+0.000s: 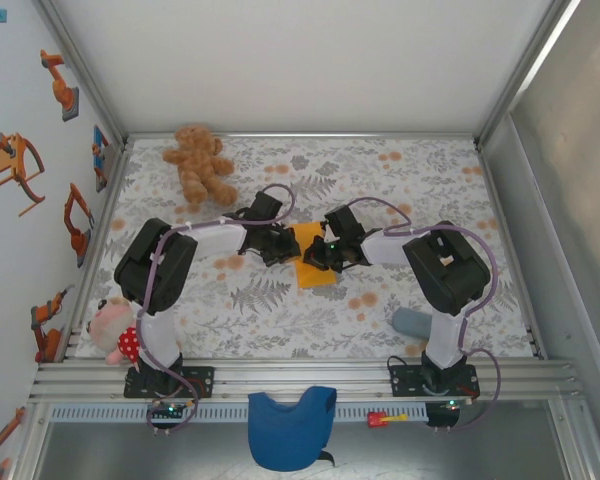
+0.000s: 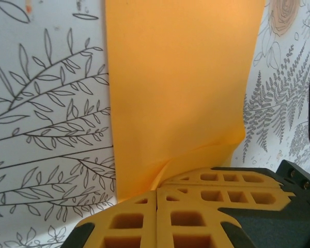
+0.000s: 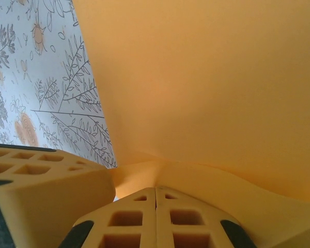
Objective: Fold a paper plane with a square sheet of paper (pick it up from the middle)
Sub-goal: Perform the second fold on the square sheet of paper at the center of the table.
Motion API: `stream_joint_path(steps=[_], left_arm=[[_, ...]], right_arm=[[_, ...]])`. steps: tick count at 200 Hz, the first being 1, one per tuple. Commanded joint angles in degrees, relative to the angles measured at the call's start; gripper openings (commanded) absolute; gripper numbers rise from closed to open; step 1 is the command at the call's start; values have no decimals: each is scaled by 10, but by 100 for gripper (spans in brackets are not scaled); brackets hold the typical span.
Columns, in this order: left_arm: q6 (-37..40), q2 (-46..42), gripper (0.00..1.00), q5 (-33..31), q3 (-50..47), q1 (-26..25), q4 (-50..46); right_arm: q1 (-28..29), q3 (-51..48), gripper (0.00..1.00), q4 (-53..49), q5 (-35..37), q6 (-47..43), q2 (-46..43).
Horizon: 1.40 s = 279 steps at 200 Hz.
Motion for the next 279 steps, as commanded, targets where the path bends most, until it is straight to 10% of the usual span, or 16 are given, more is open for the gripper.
stream_joint_path(steps=[1,198,279], left_arm=[[-12,18,0,-10,7,-2,-2],[26,43,0,-50,20,-2,-71],[18,-73,4,14,-9,-22,-2]], right_arm=[[3,-13,0,-68,37,-8,32],[-28,-43,0,-17,34,-71,4],[-31,-79,0,-3,66,-19,24]])
